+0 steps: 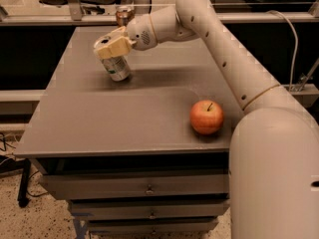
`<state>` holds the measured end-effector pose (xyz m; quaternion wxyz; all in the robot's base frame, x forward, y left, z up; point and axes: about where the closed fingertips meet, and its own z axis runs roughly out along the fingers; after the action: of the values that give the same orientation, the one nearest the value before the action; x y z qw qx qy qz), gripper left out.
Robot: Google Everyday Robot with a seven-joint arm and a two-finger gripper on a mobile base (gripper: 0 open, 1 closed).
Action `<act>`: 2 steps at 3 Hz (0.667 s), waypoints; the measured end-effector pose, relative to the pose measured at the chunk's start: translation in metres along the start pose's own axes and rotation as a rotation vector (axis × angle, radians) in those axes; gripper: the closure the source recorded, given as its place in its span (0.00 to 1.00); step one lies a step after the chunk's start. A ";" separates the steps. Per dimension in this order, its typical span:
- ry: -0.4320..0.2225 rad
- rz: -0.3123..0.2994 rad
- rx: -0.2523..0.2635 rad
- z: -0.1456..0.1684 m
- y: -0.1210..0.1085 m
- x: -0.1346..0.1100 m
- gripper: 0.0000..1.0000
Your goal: Place 7up can upright
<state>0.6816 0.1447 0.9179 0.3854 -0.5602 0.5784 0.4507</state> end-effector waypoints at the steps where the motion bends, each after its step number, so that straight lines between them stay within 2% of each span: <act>1: 0.000 0.000 0.000 0.000 0.000 0.000 0.34; 2: 0.000 0.000 0.000 0.000 0.000 0.000 0.13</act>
Offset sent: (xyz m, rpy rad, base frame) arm -0.0288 -0.2202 0.0020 -0.0305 0.0291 -0.3125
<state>0.6816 0.1446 0.9182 0.3854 -0.5602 0.5784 0.4507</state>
